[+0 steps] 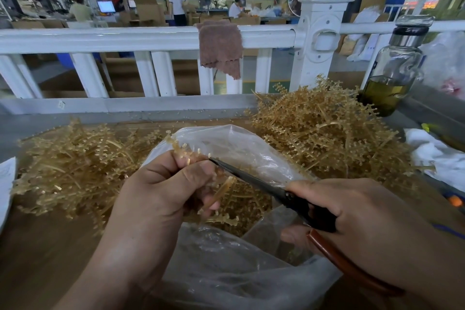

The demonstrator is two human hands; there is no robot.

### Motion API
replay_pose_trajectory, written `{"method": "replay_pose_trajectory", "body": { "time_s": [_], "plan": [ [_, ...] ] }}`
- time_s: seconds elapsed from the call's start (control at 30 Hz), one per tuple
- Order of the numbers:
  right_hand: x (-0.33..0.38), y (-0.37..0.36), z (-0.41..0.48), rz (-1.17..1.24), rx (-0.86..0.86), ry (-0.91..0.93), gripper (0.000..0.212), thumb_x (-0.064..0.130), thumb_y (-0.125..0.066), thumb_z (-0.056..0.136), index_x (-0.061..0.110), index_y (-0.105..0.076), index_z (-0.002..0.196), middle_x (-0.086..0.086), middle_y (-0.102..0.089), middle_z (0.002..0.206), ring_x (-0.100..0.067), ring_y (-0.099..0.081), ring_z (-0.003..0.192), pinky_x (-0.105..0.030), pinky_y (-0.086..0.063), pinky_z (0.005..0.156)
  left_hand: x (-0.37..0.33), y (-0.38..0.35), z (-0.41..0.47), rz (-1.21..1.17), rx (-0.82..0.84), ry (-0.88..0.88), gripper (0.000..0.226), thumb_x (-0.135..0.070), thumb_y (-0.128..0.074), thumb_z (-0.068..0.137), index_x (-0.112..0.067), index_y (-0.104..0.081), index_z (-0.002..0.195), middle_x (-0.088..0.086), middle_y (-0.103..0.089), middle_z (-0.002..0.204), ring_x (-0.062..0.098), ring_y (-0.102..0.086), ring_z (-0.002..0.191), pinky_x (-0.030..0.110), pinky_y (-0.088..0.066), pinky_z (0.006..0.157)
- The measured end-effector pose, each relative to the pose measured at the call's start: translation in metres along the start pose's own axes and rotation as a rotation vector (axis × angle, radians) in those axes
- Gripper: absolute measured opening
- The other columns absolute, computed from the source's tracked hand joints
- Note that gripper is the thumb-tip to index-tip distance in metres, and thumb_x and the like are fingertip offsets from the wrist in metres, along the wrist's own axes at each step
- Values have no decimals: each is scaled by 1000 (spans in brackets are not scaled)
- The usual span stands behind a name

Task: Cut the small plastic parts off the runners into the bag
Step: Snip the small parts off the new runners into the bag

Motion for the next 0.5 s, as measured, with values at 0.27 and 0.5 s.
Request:
{"method": "replay_pose_trajectory", "body": {
  "time_s": [0.27,0.5],
  "plan": [
    [-1,0,0,13,38,-10,56,80,-49,75,36,-67,105,19,-67,83,-1,-63,75,-26,-50,58,1,2,0,-17,28,-38,21,-27,-81,64,-14,-70,75,11,-63,64,22,-55,54,27,-47,49],
    [-1,-1,-1,38,37,-2,55,80,-51,76,35,-67,104,22,-66,84,1,-64,74,-31,-53,57,2,2,1,-10,51,-51,22,-34,-79,65,-17,-66,71,13,-60,64,23,-54,55,29,-46,50]
  ]
}}
Point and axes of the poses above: each hand's wrist, its own z-axis towards the middle knuckle, its own y-axis out of the back of the hand, x = y × z, the point moved 4 cm from there along z, towards the middle knuckle
